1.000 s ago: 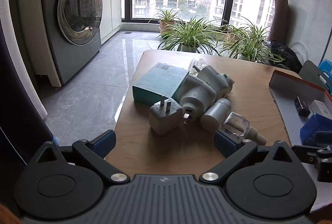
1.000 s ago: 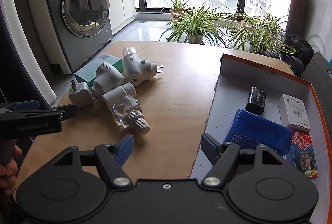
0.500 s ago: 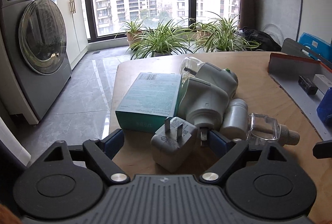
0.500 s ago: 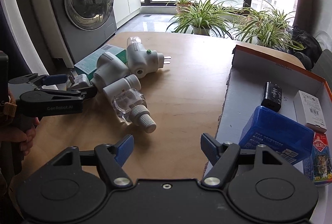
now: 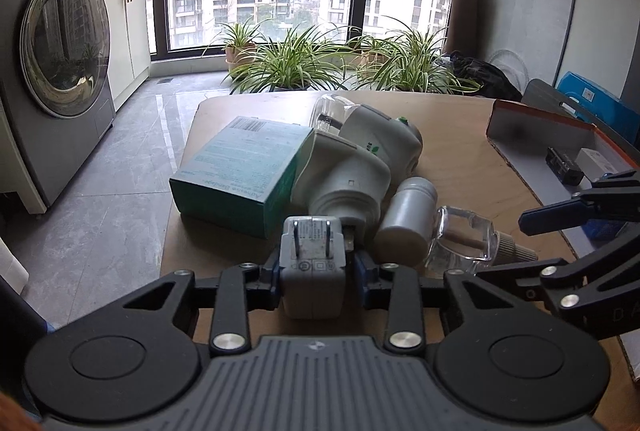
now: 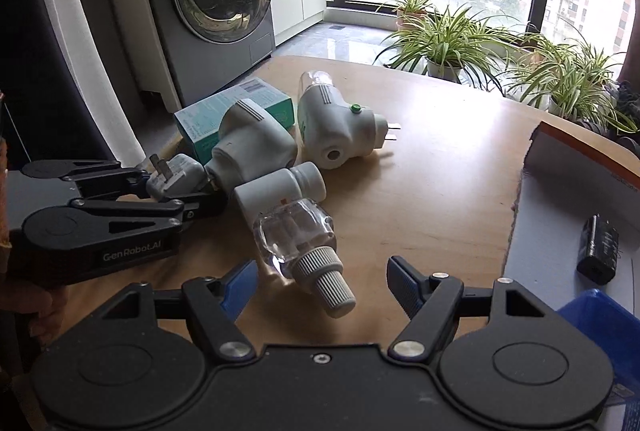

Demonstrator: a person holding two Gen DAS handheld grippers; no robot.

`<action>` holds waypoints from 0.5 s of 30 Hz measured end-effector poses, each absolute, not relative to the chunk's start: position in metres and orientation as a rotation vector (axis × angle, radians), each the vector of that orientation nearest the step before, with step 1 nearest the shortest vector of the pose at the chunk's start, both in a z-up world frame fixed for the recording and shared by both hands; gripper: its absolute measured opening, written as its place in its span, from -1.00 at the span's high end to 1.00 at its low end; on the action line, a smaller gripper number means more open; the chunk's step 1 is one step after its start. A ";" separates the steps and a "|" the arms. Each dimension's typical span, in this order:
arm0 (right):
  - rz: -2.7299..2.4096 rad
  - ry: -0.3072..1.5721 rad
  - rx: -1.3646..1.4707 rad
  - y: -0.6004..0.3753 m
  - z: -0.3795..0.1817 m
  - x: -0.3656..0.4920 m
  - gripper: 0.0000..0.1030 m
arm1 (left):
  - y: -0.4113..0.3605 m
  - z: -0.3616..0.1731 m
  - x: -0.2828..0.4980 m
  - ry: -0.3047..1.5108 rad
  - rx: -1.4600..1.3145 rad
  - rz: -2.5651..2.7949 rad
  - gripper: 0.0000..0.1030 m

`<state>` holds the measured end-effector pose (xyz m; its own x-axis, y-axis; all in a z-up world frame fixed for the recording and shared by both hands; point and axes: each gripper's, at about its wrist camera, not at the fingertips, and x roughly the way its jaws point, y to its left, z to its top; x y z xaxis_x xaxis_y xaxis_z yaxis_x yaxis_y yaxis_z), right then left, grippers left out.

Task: Organize rigid objects
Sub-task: 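Grasp the white square charger with left tool while right tool grasps the clear glass bottle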

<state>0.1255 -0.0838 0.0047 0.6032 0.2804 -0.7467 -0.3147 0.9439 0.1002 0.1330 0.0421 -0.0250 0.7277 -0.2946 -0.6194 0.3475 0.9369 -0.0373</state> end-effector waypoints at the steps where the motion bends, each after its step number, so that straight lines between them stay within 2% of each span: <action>1: 0.365 0.858 -0.049 -0.080 0.003 0.130 -0.65 | 0.042 -0.024 0.132 0.671 0.079 -0.350 0.32; 5: 0.397 0.885 -0.051 -0.070 -0.005 0.144 -0.59 | 0.044 -0.023 0.127 0.682 0.034 -0.327 0.33; 7: 0.391 0.870 -0.058 -0.068 -0.005 0.144 -0.40 | 0.044 -0.022 0.125 0.682 0.019 -0.319 0.33; 8: 0.390 0.869 -0.059 -0.067 -0.005 0.143 -0.22 | 0.043 -0.021 0.124 0.682 0.015 -0.316 0.33; 15: 0.371 0.874 -0.013 -0.086 0.002 0.116 -0.20 | 0.043 -0.015 0.109 0.681 -0.049 -0.301 0.33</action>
